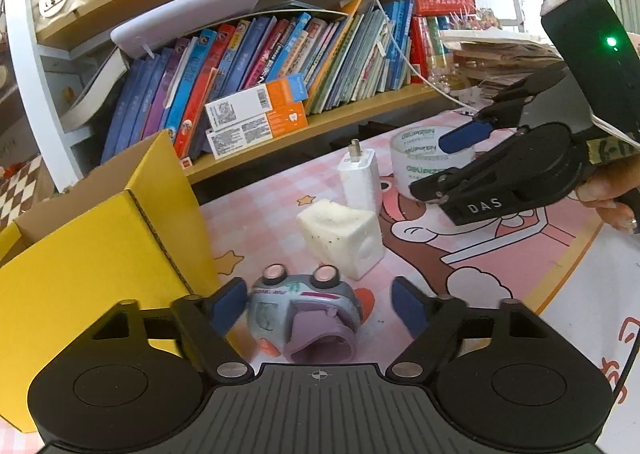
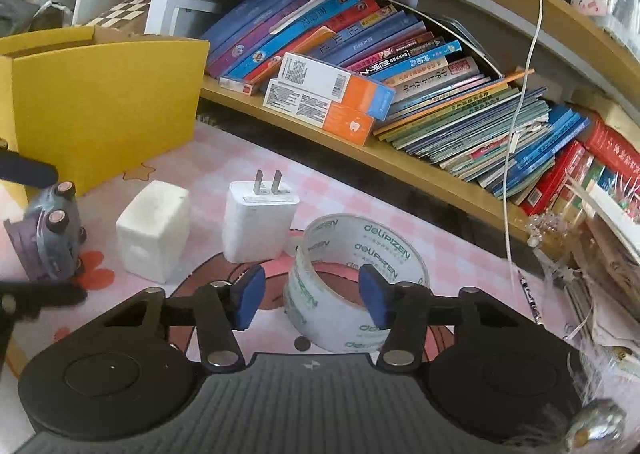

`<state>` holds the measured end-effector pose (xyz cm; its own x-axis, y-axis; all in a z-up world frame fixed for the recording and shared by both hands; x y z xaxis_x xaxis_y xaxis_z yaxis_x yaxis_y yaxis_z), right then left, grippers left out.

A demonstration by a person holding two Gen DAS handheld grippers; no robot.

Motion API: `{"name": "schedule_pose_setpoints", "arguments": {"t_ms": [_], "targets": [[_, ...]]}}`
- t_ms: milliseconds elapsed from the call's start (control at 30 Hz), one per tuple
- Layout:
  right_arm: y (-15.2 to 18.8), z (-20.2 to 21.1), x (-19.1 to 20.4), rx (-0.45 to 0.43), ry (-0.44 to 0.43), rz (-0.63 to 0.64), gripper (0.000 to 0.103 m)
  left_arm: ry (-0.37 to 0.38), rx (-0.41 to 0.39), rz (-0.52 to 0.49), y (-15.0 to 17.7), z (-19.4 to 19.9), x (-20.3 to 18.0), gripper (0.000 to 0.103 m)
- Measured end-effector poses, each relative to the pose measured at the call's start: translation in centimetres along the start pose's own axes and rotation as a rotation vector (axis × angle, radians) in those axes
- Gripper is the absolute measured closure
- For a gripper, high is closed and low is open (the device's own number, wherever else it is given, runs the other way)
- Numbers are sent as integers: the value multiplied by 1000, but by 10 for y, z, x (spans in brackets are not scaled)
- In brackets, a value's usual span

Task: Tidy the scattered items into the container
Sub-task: 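Grasp the grey toy car with the left tool while the right tool grasps the tape roll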

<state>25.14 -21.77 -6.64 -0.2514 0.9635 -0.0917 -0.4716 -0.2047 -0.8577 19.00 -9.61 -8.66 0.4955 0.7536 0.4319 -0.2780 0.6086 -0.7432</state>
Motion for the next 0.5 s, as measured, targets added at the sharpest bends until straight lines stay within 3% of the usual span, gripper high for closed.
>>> {"name": "schedule_pose_setpoints", "arguments": {"t_ms": [100, 267, 500], "targets": [[1, 4, -1, -2, -5, -3, 62, 9, -11, -4, -1, 3, -3, 44], [0, 14, -3, 8, -40, -29, 87, 58, -42, -23, -5, 9, -15, 44], [-4, 34, -2, 18, -151, -131, 91, 126, -85, -47, -10, 17, -32, 43]]}}
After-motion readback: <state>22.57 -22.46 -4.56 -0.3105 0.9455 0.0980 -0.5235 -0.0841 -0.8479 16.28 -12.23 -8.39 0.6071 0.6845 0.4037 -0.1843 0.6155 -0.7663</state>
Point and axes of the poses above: each gripper's, at about its wrist camera, not at the fingertips, and z roughly against the way its jaws point, x to its left, y to its underside, the point moved 8 cm from there along -z, roughly the way its jaws point, and after that the axes turned 13 degrees about -z, right-handed, at the moved point
